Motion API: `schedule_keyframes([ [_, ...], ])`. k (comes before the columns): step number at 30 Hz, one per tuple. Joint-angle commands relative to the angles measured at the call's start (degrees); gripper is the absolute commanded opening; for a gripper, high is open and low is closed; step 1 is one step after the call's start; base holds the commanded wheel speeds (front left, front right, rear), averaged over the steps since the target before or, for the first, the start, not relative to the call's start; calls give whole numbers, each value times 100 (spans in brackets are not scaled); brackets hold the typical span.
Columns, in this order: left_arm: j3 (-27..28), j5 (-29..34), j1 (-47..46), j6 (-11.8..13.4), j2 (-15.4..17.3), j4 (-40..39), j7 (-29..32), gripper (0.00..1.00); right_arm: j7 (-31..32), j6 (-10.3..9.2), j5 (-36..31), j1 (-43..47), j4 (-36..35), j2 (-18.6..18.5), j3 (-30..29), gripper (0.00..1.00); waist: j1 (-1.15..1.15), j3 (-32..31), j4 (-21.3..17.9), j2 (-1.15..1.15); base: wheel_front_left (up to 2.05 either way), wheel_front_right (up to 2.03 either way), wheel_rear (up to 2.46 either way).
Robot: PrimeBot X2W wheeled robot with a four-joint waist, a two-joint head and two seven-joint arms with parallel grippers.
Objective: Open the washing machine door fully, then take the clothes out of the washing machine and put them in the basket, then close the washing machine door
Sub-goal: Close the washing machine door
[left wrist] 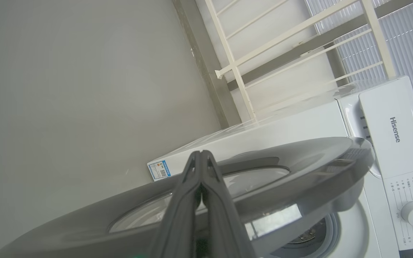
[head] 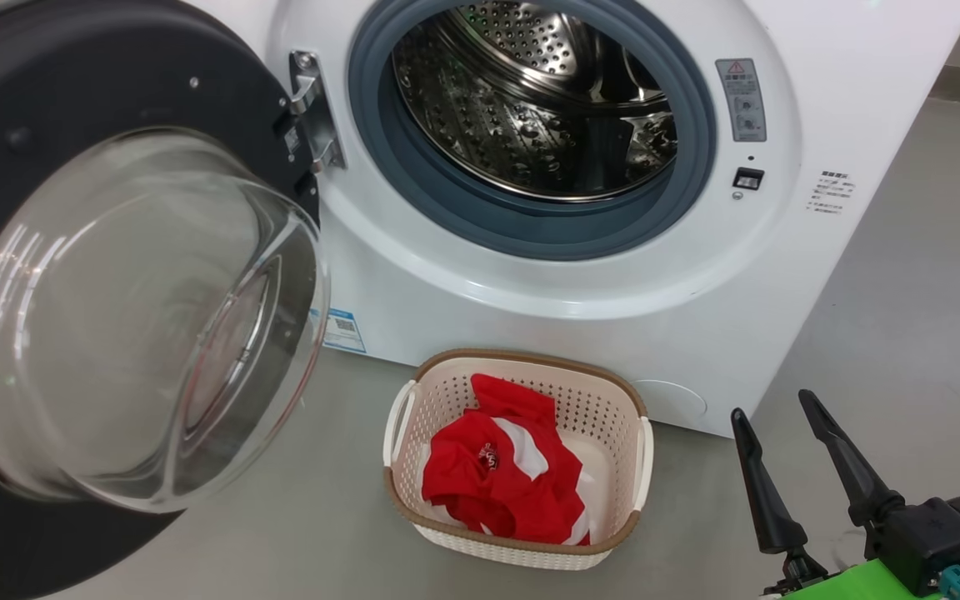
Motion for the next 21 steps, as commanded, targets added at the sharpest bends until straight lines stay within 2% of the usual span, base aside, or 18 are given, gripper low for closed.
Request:
schedule_keyframes([
  [1, 69, -79, 1, -65, 188, -215, 134, 0, -50, 28, -28, -36, -152, -75, 137, 100, 0, 8, 20, 0, 0, 0, 0],
  [21, 259, -619, 601, 78, -535, -1623, 512, 0, -104, 28, 27, -86, -61, -75, 146, 100, 0, 13, -68, 0, 0, 0, 0],
])
